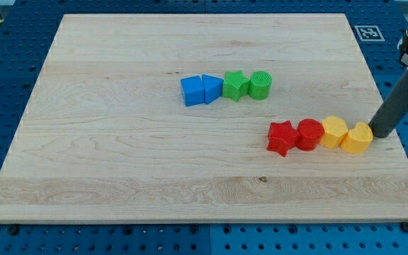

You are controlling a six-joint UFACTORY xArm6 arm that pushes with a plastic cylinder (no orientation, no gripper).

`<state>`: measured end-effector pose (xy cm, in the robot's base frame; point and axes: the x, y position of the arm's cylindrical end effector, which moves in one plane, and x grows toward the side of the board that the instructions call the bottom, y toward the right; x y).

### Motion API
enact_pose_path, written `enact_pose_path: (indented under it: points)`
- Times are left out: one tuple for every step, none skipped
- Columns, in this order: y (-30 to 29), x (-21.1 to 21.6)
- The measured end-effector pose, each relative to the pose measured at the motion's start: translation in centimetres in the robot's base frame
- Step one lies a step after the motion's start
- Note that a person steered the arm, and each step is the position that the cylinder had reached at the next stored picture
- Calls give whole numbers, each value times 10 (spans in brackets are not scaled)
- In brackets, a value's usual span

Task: Slightly move yellow heart towards bottom of the yellow hexagon

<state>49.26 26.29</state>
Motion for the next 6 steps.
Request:
enact_pose_path:
  points:
    - [-18, 0]
    - [-25, 5]
    - [-25, 13]
    - [-25, 16]
    - [-29, 16]
    - [-30, 16]
